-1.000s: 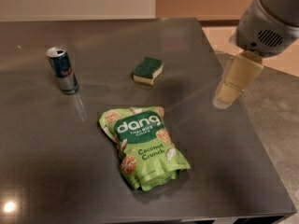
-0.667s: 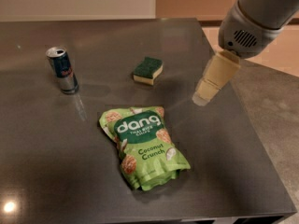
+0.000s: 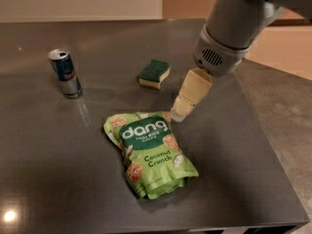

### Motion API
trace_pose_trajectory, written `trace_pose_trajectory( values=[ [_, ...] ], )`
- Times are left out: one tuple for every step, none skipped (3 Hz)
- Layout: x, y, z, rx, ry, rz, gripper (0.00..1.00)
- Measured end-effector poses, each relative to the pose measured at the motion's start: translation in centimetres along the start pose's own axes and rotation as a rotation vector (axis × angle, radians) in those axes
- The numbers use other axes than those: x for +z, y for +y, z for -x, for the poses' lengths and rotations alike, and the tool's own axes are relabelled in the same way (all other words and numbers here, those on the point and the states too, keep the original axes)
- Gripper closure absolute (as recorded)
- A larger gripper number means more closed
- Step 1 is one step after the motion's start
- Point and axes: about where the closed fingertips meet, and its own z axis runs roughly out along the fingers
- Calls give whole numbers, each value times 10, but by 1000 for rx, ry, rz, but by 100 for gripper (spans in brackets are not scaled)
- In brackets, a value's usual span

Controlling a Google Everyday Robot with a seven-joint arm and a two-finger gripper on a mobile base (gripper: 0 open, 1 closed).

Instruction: Pick green rice chip bag

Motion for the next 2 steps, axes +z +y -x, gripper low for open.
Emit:
trace_pose_trajectory(
  values=[
    [16,14,5,62,41,-5,0],
    [27,31,10,98,67,1,0]
  ],
)
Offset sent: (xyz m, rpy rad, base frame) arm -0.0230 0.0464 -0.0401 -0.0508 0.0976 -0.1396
